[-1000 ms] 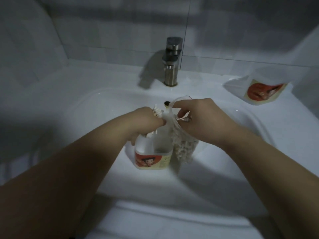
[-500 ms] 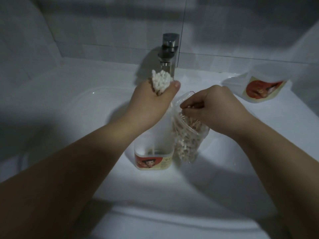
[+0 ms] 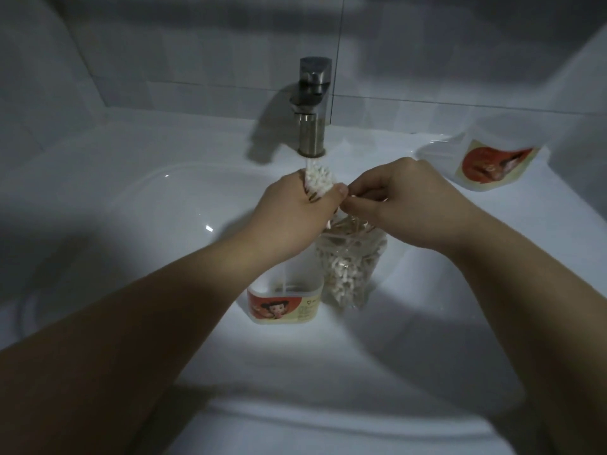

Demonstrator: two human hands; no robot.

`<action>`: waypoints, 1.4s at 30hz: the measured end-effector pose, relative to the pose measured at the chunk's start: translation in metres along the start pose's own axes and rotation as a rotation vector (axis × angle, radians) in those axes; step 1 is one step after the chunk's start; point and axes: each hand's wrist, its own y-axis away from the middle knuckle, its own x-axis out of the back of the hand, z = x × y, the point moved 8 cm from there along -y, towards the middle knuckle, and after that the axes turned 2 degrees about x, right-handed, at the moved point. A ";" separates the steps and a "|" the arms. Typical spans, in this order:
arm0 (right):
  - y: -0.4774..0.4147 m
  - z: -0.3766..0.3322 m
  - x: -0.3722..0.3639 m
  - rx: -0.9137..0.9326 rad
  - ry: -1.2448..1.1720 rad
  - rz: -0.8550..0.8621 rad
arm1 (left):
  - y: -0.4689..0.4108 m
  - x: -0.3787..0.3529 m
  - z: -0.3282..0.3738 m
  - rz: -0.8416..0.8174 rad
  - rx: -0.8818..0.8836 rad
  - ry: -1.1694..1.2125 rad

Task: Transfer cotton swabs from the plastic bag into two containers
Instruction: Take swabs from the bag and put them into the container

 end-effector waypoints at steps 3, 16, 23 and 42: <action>0.002 0.004 -0.001 -0.031 -0.005 -0.063 | -0.001 0.000 -0.001 0.003 0.015 -0.014; 0.001 0.005 0.021 -0.035 -0.257 0.174 | 0.000 -0.001 -0.002 -0.022 0.041 0.129; 0.000 0.006 0.017 -0.047 -0.265 0.194 | -0.001 -0.005 0.000 -0.077 -0.034 0.123; -0.003 0.017 0.027 -0.086 -0.532 0.339 | -0.005 -0.011 -0.010 -0.106 0.017 0.202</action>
